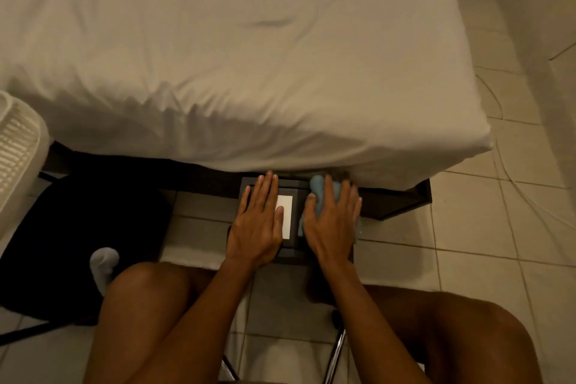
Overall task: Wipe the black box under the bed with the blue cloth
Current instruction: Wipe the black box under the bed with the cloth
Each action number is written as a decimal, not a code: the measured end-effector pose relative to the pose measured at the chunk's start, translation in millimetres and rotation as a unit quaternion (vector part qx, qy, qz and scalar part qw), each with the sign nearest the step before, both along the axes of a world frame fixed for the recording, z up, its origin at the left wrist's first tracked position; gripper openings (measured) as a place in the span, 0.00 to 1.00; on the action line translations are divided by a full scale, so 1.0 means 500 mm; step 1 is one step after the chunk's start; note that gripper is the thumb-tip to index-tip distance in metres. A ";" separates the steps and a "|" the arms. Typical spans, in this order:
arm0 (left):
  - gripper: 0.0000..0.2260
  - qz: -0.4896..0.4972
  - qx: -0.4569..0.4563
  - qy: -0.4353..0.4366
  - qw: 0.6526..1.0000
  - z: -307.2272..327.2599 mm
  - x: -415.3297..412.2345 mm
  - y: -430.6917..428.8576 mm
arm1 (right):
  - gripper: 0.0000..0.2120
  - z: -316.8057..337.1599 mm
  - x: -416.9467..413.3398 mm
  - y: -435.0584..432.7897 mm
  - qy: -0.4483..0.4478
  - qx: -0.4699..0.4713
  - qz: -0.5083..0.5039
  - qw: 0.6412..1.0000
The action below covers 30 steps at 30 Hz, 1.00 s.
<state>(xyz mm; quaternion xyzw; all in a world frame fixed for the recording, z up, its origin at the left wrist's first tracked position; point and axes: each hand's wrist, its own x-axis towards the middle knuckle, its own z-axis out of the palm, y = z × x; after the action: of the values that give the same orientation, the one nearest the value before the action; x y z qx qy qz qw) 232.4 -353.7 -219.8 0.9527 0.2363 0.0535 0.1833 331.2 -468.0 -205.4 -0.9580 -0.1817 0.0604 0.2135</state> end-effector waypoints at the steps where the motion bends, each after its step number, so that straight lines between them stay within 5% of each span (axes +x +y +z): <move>1: 0.27 0.001 -0.002 0.001 1.000 -0.001 -0.001 0.000 | 0.30 0.001 -0.016 -0.003 -0.017 0.002 0.027 0.999; 5: 0.27 0.007 -0.021 0.002 1.000 -0.002 -0.005 -0.003 | 0.29 -0.011 -0.067 -0.071 0.008 0.017 0.127 0.992; 10: 0.26 0.011 -0.020 -0.001 1.000 0.000 -0.001 -0.001 | 0.29 0.002 0.004 -0.008 0.019 0.017 0.018 1.000; 15: 0.26 0.019 -0.024 -0.007 0.999 -0.002 -0.006 -0.003 | 0.27 0.003 -0.089 -0.078 0.035 0.025 0.145 0.988; 21: 0.26 0.016 -0.029 -0.006 0.999 -0.001 -0.003 0.000 | 0.27 0.009 -0.010 -0.007 0.017 0.020 0.080 0.996; 26: 0.27 0.018 -0.039 -0.001 0.999 -0.008 -0.005 0.000 | 0.27 0.003 -0.095 -0.074 0.042 0.027 0.137 0.989; 30: 0.26 0.022 -0.031 -0.015 0.999 -0.004 -0.001 -0.001 | 0.26 0.016 0.001 -0.007 0.033 0.010 0.115 0.993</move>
<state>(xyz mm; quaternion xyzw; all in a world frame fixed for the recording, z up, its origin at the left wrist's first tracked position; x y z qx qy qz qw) 231.9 -354.1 -221.6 0.9402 0.2562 0.0641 0.2151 331.5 -471.5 -197.3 -0.9258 -0.2843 0.1146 0.2210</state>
